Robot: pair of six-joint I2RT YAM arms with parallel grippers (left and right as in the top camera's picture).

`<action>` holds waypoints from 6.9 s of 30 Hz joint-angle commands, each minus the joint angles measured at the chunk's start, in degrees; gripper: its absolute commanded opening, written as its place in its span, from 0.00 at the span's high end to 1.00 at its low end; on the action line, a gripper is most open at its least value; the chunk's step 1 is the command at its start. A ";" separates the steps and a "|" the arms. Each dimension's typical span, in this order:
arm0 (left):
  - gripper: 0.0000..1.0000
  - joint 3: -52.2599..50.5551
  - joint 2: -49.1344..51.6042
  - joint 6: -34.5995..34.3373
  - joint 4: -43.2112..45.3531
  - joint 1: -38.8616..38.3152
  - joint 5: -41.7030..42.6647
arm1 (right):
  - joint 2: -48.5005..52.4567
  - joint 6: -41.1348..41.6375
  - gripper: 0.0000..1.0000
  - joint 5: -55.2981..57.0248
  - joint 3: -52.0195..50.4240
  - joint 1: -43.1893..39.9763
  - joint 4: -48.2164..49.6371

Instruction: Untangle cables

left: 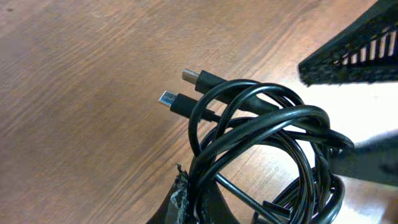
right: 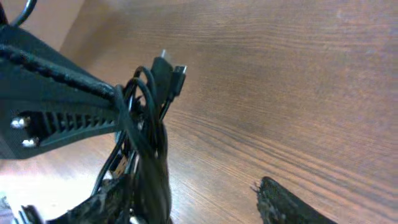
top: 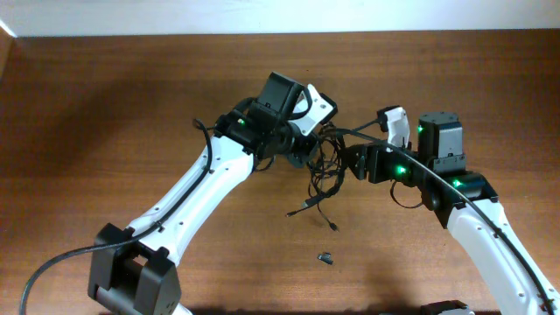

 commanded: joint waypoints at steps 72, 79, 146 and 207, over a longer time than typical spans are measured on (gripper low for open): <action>1.00 0.48 -1.11 -11.96 2.01 2.10 -0.68 | 0.02 -7.74 0.02 -5.97 0.66 0.20 1.49; 1.00 0.48 -1.11 -7.30 1.55 2.14 0.72 | 0.02 -7.72 0.01 -2.08 0.66 0.20 0.07; 1.00 0.48 -1.11 -14.80 -2.38 2.51 4.26 | 0.07 11.87 0.01 26.40 0.66 0.20 -7.78; 1.00 0.48 -16.44 -6.03 1.22 2.14 -13.16 | -1.95 11.37 0.01 10.45 0.68 0.22 -0.98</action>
